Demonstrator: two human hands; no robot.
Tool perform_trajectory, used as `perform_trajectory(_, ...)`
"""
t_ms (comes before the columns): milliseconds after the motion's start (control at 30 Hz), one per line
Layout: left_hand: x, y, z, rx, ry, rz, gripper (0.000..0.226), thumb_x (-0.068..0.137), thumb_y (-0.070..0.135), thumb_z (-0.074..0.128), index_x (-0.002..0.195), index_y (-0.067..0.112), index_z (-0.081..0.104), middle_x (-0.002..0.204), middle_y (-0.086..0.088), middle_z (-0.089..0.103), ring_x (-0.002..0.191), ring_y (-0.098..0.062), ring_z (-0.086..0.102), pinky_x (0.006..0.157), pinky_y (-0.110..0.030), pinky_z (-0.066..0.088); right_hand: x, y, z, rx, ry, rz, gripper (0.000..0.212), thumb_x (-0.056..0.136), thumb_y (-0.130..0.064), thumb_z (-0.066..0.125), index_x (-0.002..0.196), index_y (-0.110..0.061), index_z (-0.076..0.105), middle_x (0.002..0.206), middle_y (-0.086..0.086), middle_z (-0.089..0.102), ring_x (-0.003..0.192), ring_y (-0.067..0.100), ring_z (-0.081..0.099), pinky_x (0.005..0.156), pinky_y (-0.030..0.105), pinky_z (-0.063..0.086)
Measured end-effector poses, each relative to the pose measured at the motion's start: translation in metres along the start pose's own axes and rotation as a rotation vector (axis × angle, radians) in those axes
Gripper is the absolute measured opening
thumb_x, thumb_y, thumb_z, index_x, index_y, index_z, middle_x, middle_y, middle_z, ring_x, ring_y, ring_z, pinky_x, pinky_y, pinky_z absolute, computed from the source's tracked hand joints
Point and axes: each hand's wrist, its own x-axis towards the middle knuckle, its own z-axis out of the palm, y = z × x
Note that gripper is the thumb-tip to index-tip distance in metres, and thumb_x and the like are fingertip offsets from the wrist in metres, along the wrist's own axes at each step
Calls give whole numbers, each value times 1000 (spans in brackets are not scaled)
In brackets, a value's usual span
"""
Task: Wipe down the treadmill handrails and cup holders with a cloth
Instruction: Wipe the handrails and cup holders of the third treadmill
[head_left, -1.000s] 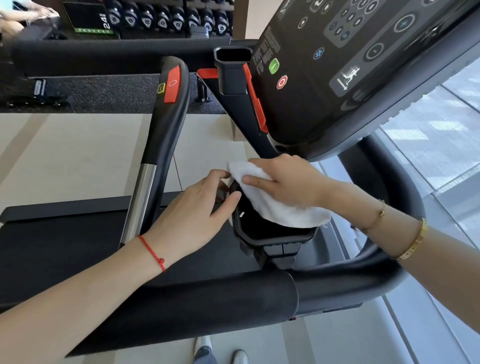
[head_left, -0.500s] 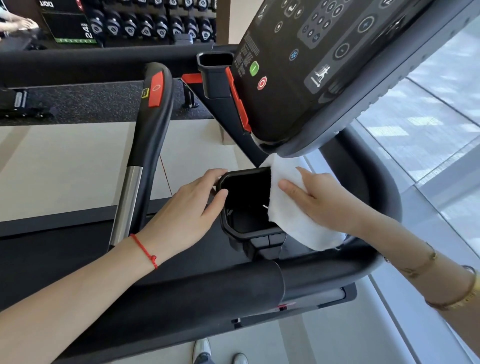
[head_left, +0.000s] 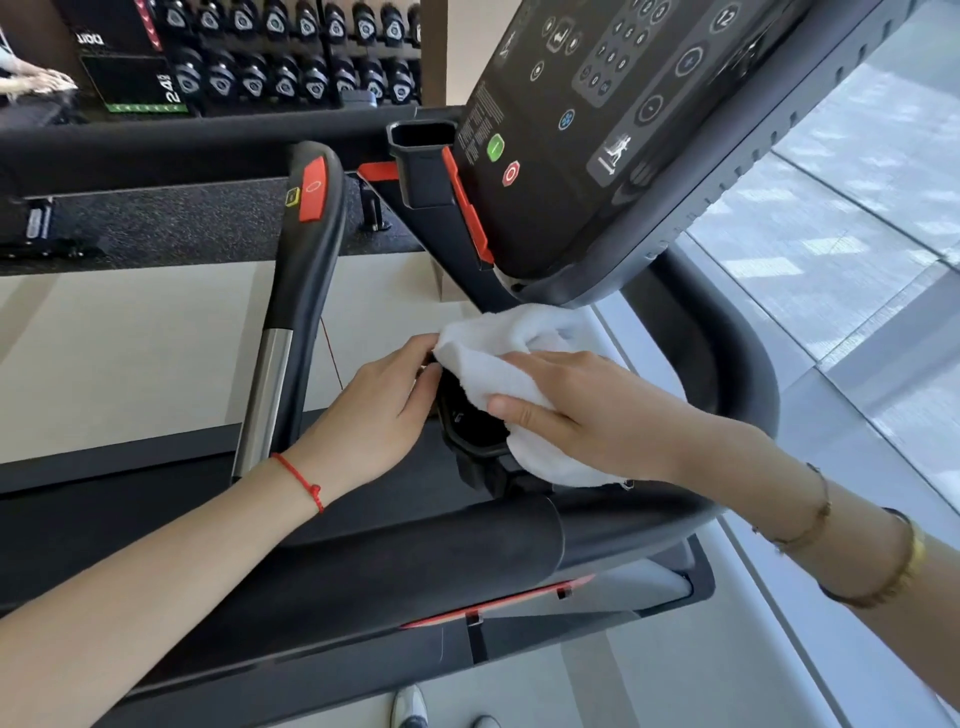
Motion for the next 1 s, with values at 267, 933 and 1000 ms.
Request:
perform_trajectory(267, -2, 1, -4, -31, 4, -8, 41, 97, 21, 30, 135, 28, 42, 107, 10, 60, 93, 5, 54, 71, -9, 43, 17, 1, -7, -93, -199, -56, 62, 91, -66, 23, 122, -20, 49, 87, -3, 56, 77, 20, 55, 75, 38, 45)
perform_trajectory(933, 0, -9, 4, 73, 26, 20, 44, 101, 34, 31, 145, 34, 34, 136, 11, 53, 109, 5, 45, 86, -16, 36, -8, 6, 24, 190, 12, 322, 91, 95, -61, 34, 152, -17, -20, 159, -5, -28, 148, 9, -11, 98, 4, -6)
perform_trajectory(1000, 0, -9, 5, 75, 26, 24, 43, 101, 33, 31, 144, 33, 35, 136, 10, 54, 109, 4, 46, 87, -18, 36, -1, 6, 24, 231, 23, 348, 91, 95, -57, 40, 154, -12, -13, 162, 0, -20, 150, 15, 0, 98, 6, 1)
